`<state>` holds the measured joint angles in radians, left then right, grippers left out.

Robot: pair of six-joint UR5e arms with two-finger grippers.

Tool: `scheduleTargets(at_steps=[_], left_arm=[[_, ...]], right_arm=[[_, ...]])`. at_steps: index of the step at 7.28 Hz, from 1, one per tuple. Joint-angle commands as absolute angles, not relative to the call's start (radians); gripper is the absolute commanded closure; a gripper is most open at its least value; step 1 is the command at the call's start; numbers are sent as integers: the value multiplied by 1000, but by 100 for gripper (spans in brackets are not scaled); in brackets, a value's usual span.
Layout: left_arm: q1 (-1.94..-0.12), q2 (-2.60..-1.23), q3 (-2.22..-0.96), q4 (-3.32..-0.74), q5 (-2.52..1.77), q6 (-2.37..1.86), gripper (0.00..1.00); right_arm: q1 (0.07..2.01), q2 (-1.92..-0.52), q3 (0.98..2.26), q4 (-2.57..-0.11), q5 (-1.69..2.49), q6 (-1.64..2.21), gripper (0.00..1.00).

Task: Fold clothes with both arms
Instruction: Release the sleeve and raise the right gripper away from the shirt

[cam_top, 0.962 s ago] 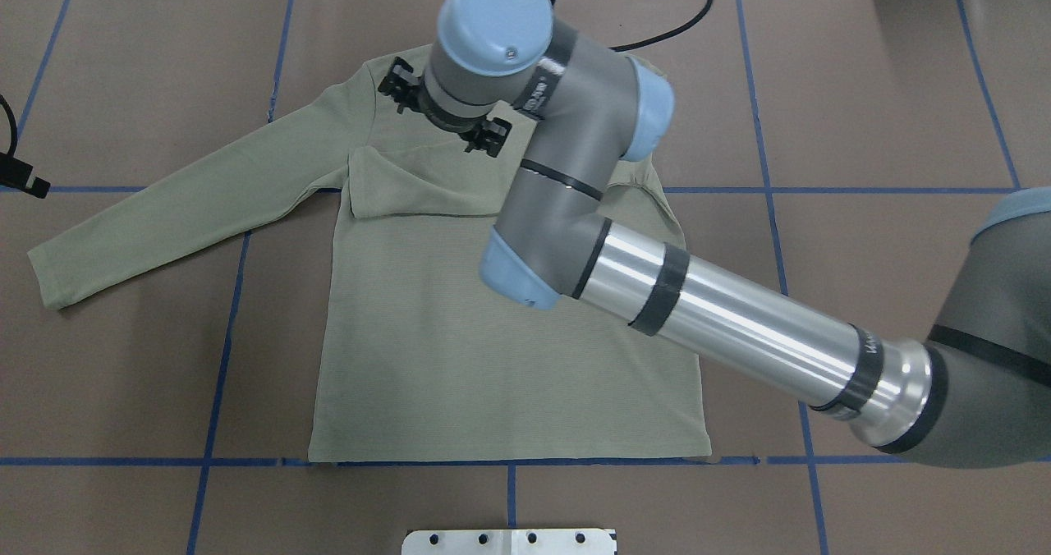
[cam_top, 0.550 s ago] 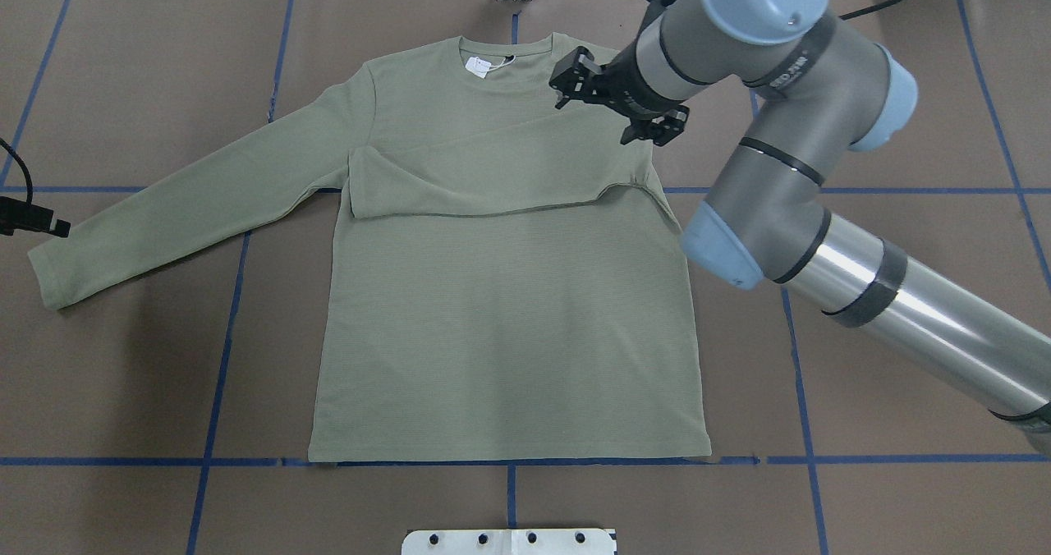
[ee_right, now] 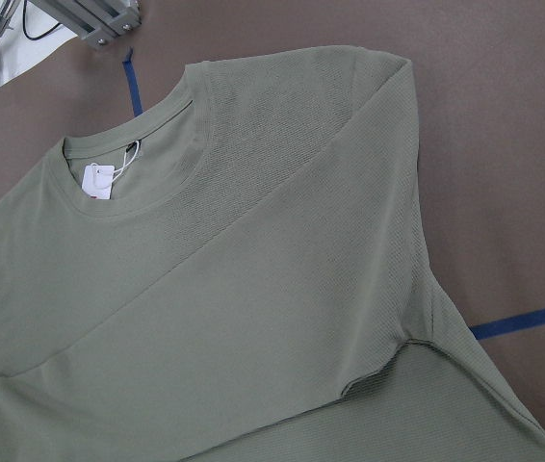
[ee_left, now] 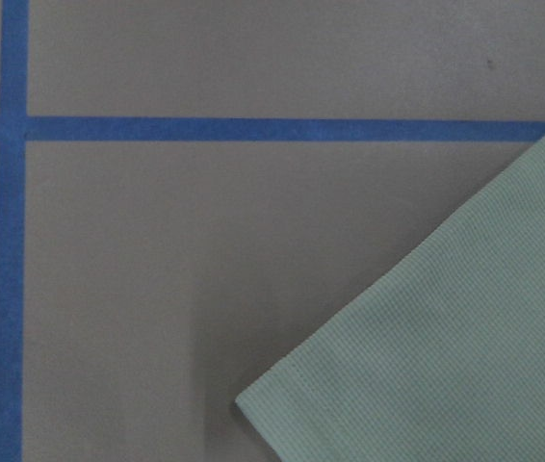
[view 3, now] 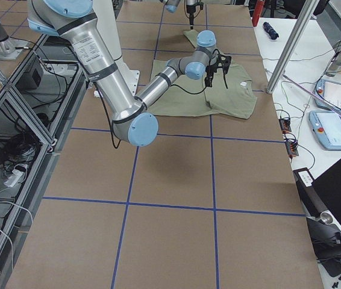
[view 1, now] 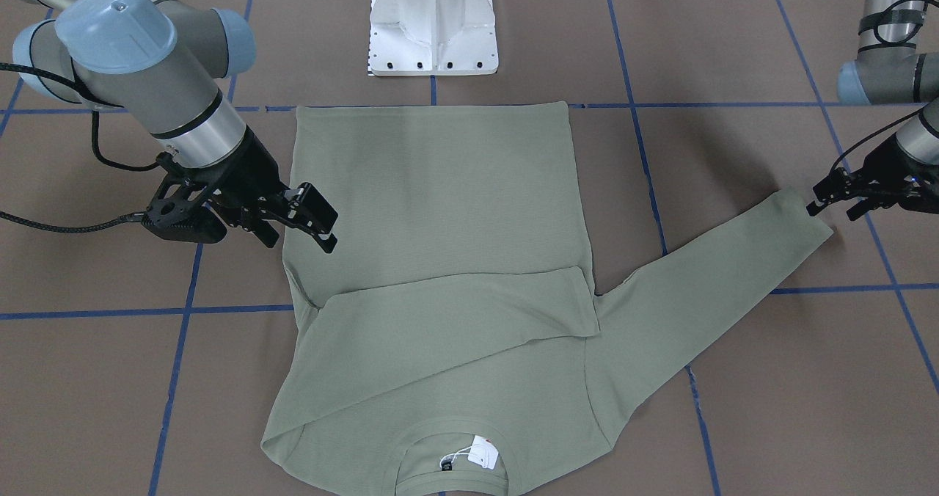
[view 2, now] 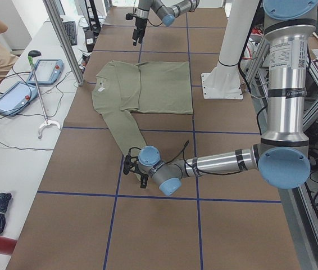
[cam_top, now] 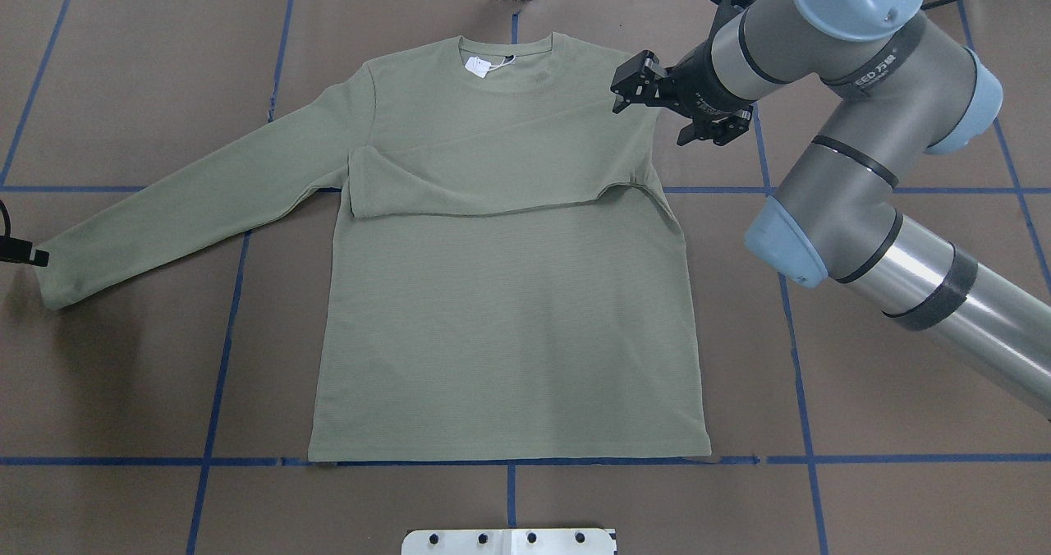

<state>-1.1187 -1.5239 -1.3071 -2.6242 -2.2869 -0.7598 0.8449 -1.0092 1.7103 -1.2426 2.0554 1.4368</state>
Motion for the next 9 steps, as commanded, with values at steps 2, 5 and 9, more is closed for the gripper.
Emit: scheduleTargets(at_steps=[2, 5, 9], left_arm=[[-1117, -1586, -1272, -2626, -2281, -756, 9], [-1117, -1575, -1250, -2626, -2281, -758, 12], [-1115, -1577, -1236, -2625, -2281, -762, 26]], right_arm=[[845, -1019, 1713, -1243, 2046, 1437, 0], [844, -1016, 1715, -1243, 2048, 1437, 0], [847, -1028, 1732, -1247, 2056, 1439, 0]])
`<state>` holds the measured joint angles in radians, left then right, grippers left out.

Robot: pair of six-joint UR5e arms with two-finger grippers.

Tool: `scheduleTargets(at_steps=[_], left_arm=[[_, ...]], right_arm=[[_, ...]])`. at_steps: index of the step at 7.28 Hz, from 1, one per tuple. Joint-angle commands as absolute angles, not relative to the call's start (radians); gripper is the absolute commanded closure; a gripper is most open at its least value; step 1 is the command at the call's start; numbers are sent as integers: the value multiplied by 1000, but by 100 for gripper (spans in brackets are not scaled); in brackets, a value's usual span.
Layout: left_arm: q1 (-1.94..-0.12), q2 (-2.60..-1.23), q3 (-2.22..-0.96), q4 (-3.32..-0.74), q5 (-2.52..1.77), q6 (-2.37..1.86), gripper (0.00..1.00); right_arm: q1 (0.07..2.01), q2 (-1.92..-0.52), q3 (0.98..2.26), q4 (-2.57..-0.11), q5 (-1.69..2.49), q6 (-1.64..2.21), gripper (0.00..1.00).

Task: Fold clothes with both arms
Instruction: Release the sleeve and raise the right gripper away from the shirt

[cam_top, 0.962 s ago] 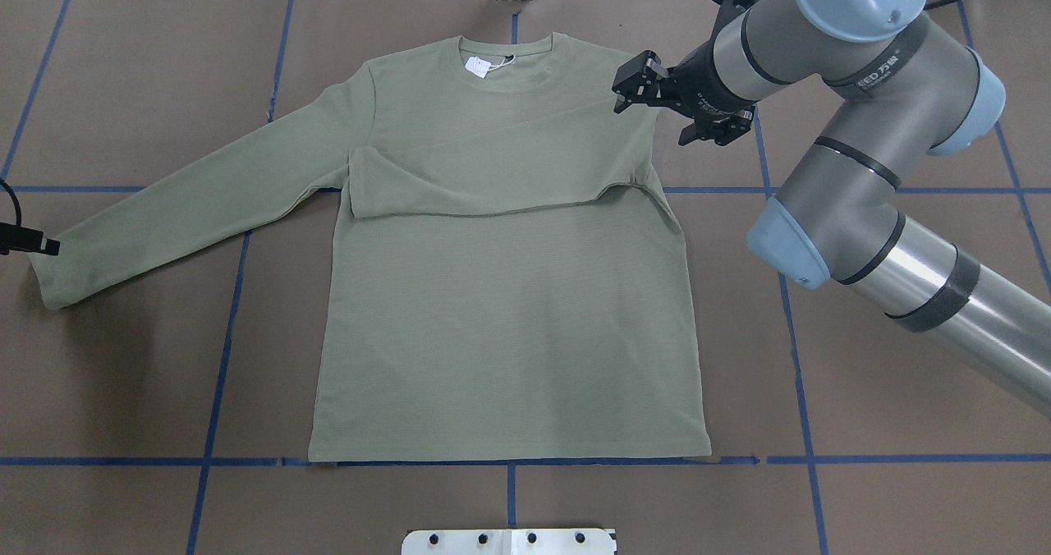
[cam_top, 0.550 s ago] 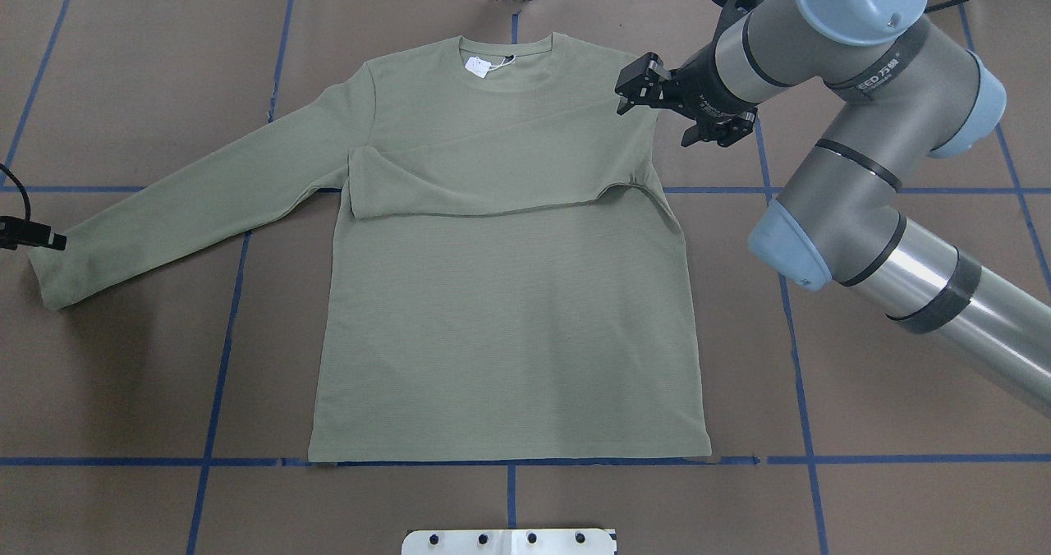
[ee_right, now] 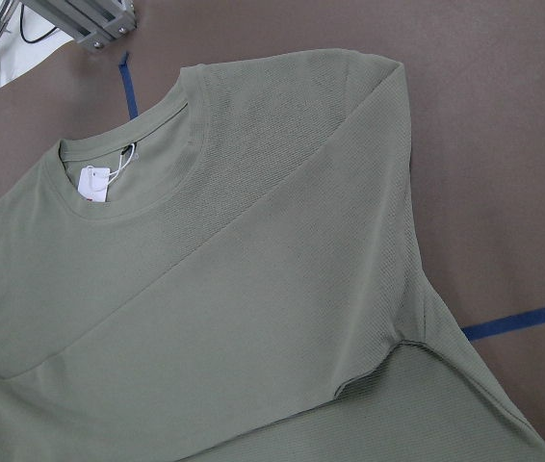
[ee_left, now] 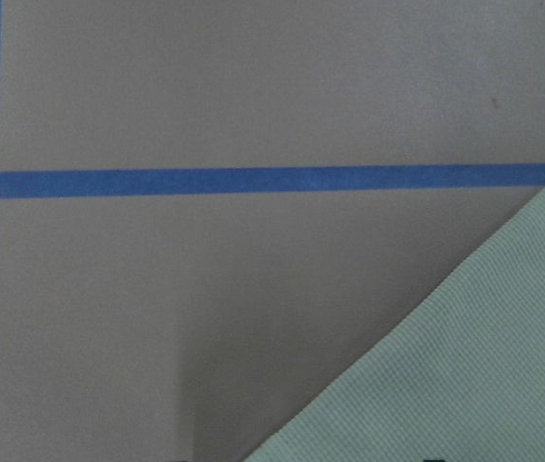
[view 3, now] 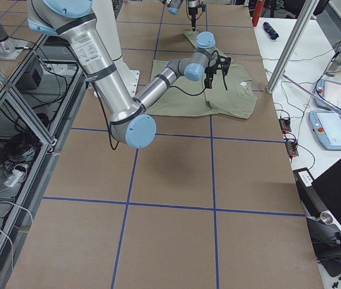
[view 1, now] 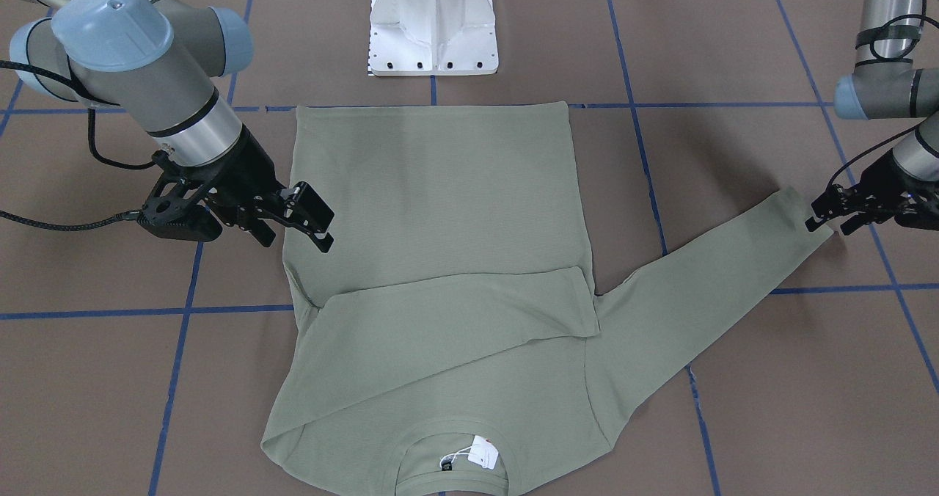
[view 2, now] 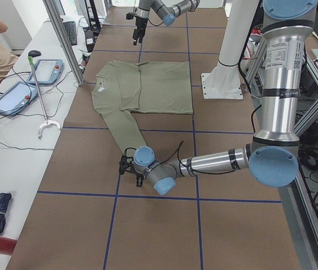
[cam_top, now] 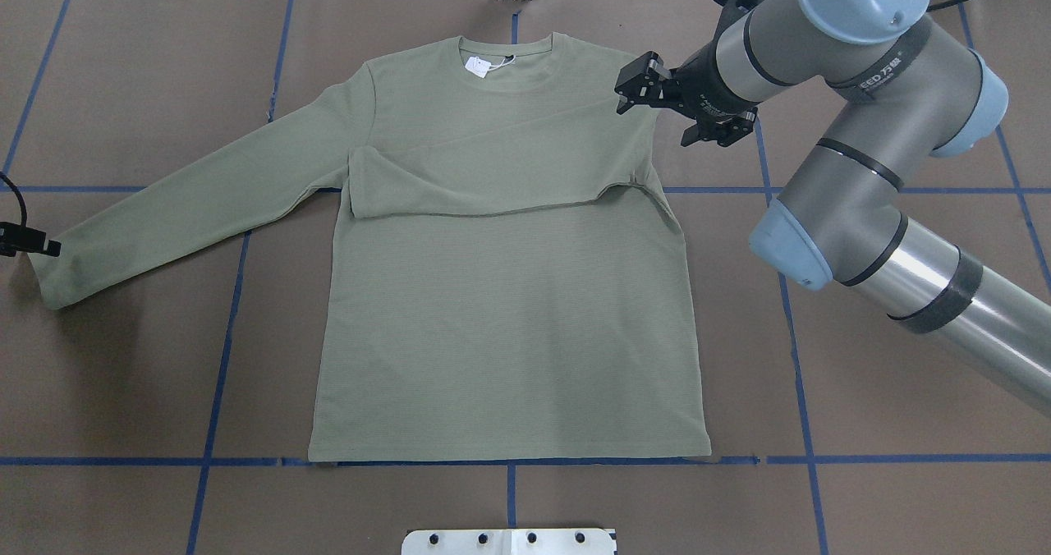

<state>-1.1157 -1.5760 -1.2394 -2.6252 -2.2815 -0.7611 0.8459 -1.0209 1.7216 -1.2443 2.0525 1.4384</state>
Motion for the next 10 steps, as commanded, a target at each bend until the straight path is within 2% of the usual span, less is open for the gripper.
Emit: scheduleTargets(at_steps=[1, 2, 4, 6, 10], left_arm=[[-1115, -1577, -1238, -2623, -2281, -765, 30], [-1115, -1577, -1238, -2623, -2281, -768, 44], [-1115, -1577, -1235, -2617, -2281, -770, 82], [-1117, -1575, -1244, -2615, -2284, -773, 100], [-1118, -1572, -1288, -2614, -2377, -778, 100]], right_arm=[[847, -1031, 1732, -1247, 2057, 1439, 0], [847, -1031, 1732, -1247, 2057, 1439, 0], [847, -1032, 1735, -1249, 2059, 1439, 0], [847, -1032, 1741, -1249, 2060, 1440, 0], [847, -1040, 1746, -1249, 2060, 1443, 0]])
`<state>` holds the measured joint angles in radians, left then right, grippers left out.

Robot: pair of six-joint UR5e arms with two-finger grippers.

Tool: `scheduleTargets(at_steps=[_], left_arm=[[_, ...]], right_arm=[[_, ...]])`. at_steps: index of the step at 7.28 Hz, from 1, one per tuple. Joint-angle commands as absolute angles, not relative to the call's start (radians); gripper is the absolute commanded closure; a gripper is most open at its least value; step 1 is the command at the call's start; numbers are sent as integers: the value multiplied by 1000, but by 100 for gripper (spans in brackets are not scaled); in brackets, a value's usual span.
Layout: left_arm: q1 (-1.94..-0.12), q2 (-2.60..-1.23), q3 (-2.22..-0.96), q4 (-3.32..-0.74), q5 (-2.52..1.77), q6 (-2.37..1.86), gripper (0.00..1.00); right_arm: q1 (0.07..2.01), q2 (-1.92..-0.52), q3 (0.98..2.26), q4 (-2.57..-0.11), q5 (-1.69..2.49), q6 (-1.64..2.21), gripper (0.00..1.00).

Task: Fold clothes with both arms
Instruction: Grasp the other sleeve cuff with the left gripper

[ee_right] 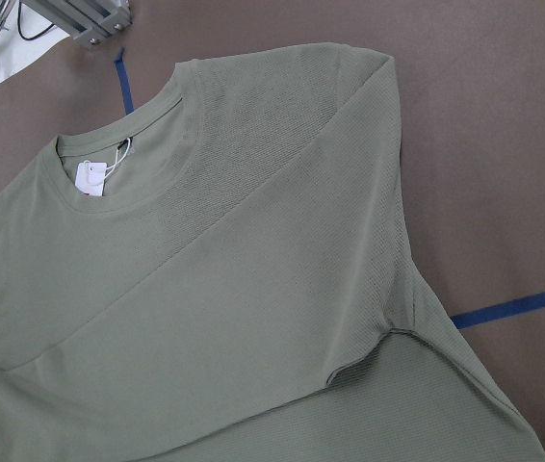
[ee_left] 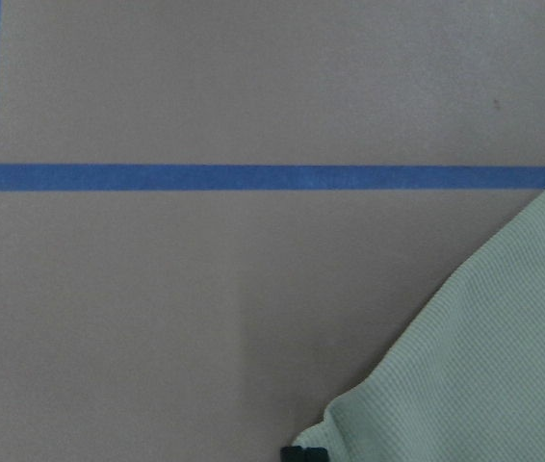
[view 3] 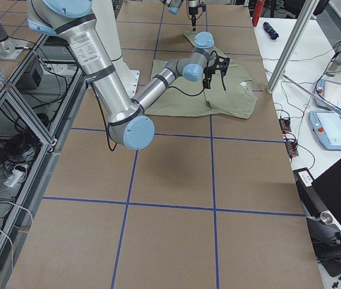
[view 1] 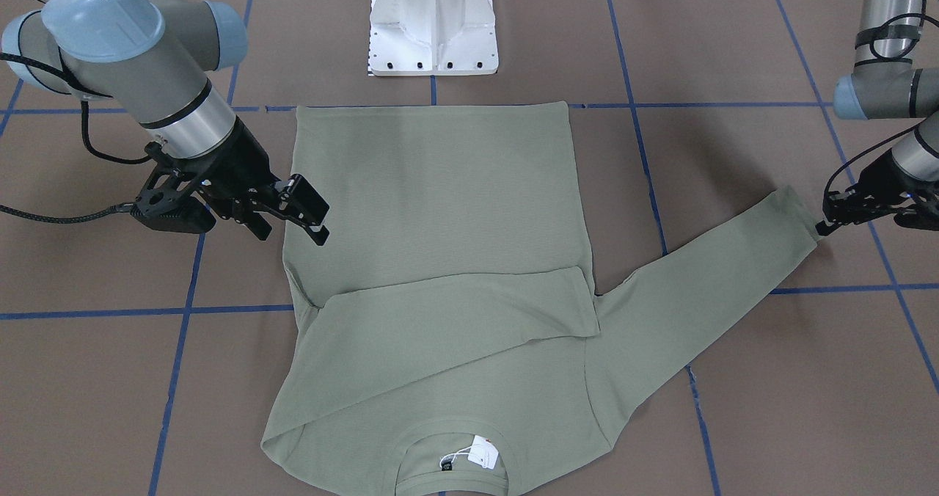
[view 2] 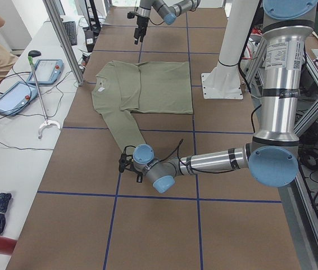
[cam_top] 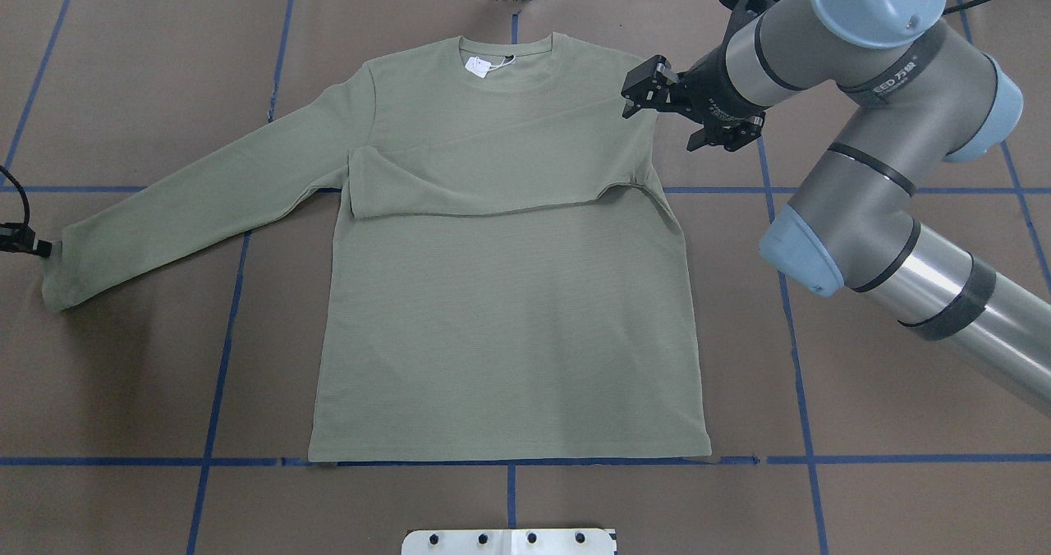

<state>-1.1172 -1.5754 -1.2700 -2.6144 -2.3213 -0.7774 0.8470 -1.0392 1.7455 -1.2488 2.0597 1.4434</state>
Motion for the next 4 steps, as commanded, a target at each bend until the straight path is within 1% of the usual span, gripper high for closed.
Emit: scheduleTargets(at_steps=[1, 3, 4], left_arm=[[-1120, -1577, -1333, -2608, -2448, -794, 100], [-1118, -1621, -1498, -2603, -2510, -1072, 100], [-1117, -1687, -1549, -2608, -2540, -1277, 100]], right_arm=[[850, -1042, 1752, -1249, 2063, 1443, 0], [862, -1119, 1819, -1250, 2078, 1430, 0], [891, -1140, 1828, -1250, 2113, 1416, 0]])
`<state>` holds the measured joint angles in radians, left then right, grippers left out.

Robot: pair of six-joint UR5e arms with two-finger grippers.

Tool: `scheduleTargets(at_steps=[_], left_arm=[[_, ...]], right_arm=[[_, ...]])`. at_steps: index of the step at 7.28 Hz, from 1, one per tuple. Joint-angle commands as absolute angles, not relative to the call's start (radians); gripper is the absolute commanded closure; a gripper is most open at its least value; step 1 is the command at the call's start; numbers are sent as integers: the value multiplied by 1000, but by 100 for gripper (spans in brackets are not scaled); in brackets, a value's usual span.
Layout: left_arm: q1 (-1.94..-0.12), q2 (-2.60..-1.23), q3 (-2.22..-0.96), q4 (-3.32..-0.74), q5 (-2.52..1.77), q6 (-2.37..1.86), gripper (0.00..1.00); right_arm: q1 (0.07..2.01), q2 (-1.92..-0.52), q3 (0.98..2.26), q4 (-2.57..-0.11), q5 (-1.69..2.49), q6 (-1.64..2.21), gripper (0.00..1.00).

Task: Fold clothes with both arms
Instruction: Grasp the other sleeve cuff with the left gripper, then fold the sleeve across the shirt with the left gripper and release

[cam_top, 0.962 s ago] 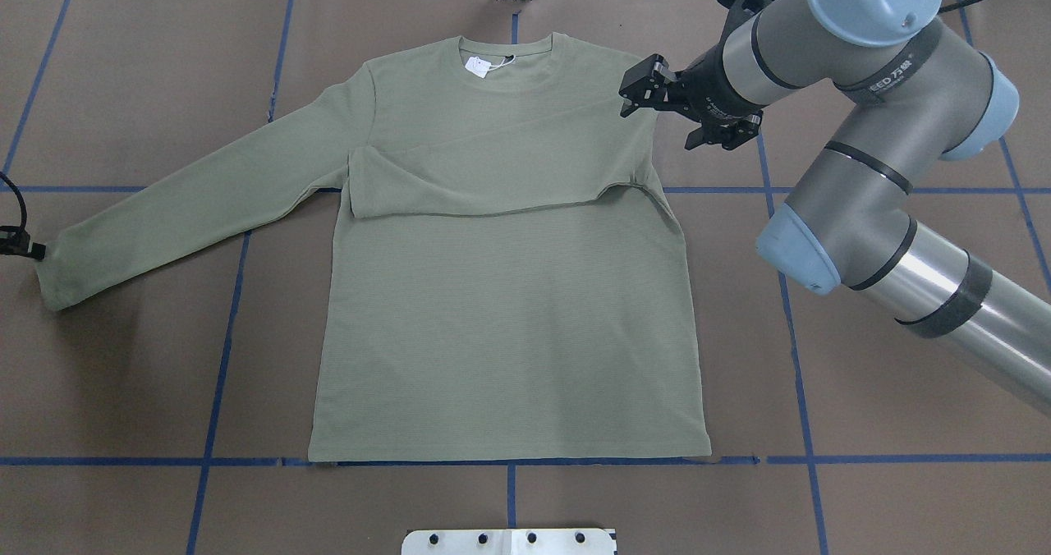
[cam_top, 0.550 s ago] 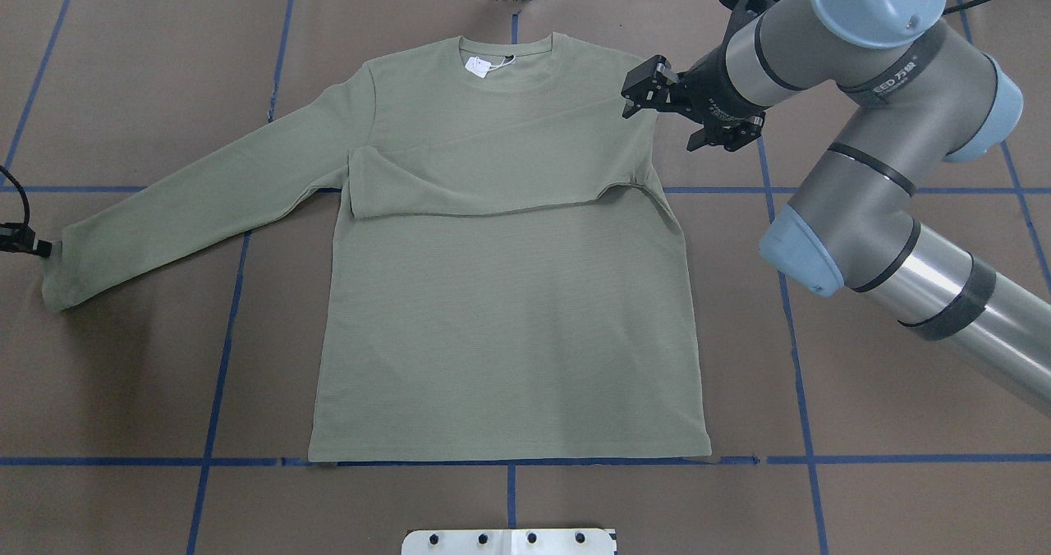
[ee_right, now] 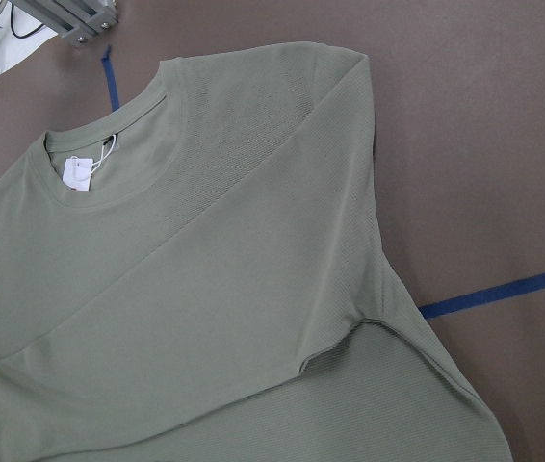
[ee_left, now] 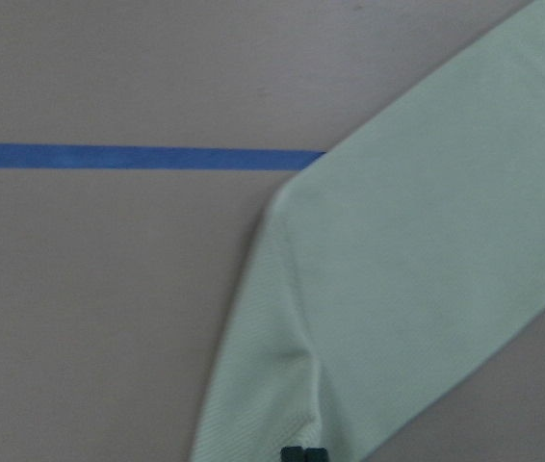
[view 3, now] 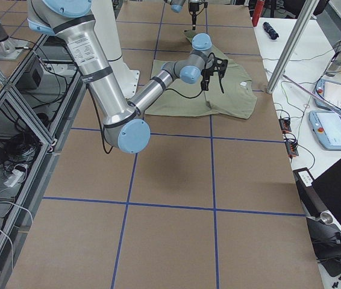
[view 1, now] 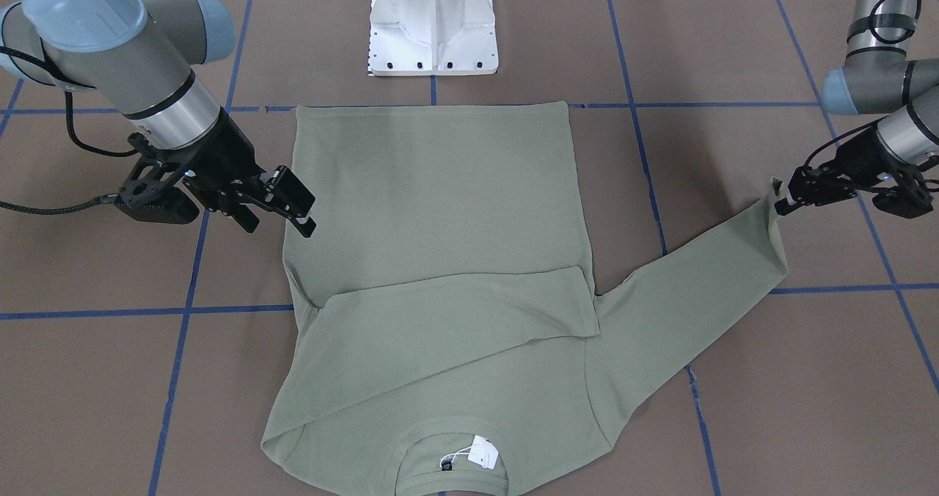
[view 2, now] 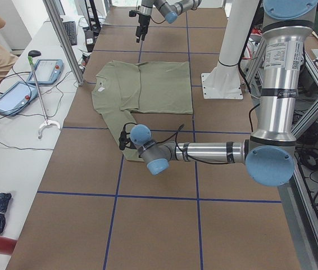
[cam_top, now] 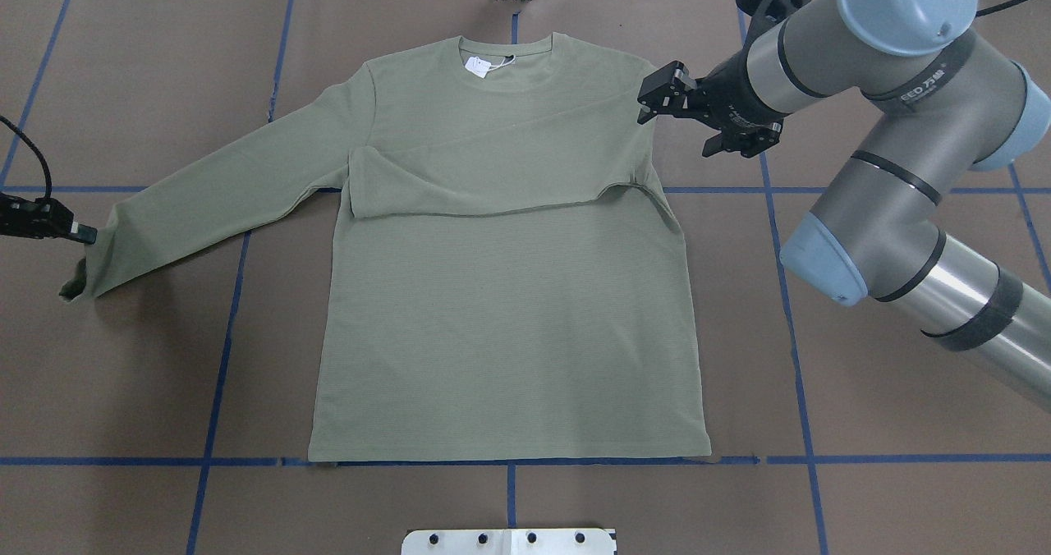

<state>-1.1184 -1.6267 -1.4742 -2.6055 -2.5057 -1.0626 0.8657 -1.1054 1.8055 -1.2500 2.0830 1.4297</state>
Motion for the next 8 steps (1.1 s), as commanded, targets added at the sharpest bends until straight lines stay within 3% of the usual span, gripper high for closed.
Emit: scheduleTargets(at_steps=[1, 5, 6, 8], left_arm=[[-1108, -1756, -1577, -2608, -2566, -1416, 100], [-889, -2208, -1485, -2483, -2323, -1866, 100], [-834, -2324, -1412, -2465, -2210, -1909, 100], [-690, -2626, -1063, -2453, -1963, -1931, 100]], right_arm=[[914, -1170, 1838, -1249, 2121, 1381, 0], [1032, -1325, 1884, -1249, 2189, 1160, 0], [1038, -1341, 1887, -1246, 2191, 1146, 0], [1043, -1342, 1885, -1247, 2189, 1146, 0]])
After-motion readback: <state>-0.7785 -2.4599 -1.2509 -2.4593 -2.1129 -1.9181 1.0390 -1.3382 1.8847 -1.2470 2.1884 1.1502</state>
